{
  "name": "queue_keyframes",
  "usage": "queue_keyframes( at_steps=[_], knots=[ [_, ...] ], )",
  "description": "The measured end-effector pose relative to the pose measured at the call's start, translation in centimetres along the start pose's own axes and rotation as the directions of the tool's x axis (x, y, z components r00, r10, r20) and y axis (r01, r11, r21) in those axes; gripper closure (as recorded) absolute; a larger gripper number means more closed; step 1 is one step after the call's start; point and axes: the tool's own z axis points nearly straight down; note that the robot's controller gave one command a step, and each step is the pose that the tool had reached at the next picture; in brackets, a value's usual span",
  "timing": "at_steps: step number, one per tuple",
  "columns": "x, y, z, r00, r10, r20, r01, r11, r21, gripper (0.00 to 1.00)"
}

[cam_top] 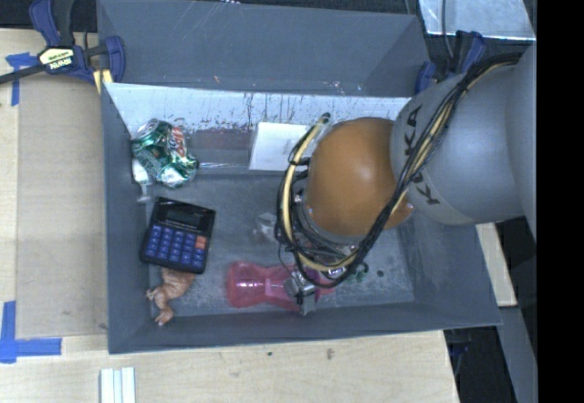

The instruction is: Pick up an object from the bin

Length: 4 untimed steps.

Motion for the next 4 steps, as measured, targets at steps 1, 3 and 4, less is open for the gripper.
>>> queue_keyframes(
  at_steps=[1, 3, 4],
  knots=[
    [0.3, 0.1, 1.7, 0.998, -0.059, -0.012, 0.059, 0.998, -0.006, 0.00],
    [1.3, -4.0, 3.3, 0.968, -0.249, -0.001, 0.249, 0.968, -0.001, 1.00],
    [1.4, -3.8, -7.7, 0.947, -0.320, 0.001, 0.320, 0.947, -0.001, 1.00]
  ],
)
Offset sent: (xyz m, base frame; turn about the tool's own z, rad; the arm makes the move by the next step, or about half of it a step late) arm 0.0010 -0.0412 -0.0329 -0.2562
